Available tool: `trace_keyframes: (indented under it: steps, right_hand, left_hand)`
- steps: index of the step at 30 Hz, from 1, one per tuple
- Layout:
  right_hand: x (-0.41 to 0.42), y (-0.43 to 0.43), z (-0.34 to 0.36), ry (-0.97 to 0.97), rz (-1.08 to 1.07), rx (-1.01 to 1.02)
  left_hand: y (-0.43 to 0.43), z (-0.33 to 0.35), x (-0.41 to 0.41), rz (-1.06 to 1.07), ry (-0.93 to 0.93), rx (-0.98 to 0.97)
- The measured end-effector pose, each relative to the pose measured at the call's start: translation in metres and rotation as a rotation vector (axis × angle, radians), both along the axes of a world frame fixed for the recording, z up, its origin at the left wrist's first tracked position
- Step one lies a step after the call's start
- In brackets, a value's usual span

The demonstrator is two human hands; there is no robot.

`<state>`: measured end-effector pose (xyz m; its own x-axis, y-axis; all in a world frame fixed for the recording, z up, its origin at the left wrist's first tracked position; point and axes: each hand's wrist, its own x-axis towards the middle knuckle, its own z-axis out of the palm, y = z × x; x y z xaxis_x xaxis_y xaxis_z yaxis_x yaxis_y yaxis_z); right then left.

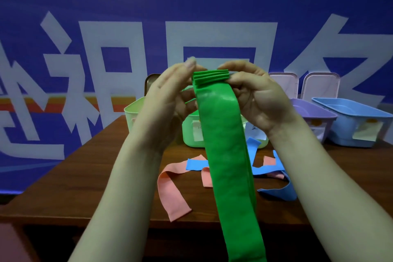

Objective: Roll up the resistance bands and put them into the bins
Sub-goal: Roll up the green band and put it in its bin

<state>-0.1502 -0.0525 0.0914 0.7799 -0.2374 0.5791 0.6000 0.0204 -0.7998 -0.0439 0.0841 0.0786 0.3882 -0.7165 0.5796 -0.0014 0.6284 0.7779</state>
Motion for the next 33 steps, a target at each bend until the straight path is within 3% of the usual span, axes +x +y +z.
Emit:
trace_keyframes:
  steps: [3, 8, 13, 21, 27, 33]
  right_hand:
    - [0.001, 0.002, -0.002, -0.001, -0.022, 0.022]
    - [-0.003, -0.001, -0.003, 0.041, -0.055, -0.024]
    - [-0.001, 0.006, -0.005, 0.012, -0.345, -0.178]
    - [-0.007, 0.008, -0.007, 0.11, -0.284, -0.256]
    - [-0.007, 0.006, -0.007, 0.076, -0.268, -0.249]
    - [-0.009, 0.007, -0.006, -0.016, -0.304, -0.264]
  left_hand:
    - [-0.005, -0.001, -0.005, 0.164, -0.017, 0.009]
    - [-0.006, -0.006, -0.002, 0.221, -0.097, -0.001]
    - [-0.006, -0.01, -0.002, 0.299, -0.215, -0.012]
    - [-0.005, -0.012, -0.001, 0.419, -0.323, -0.087]
    - [-0.002, -0.011, 0.001, 0.487, -0.462, -0.114]
    - [0.0, -0.012, -0.001, 0.464, -0.359, -0.087]
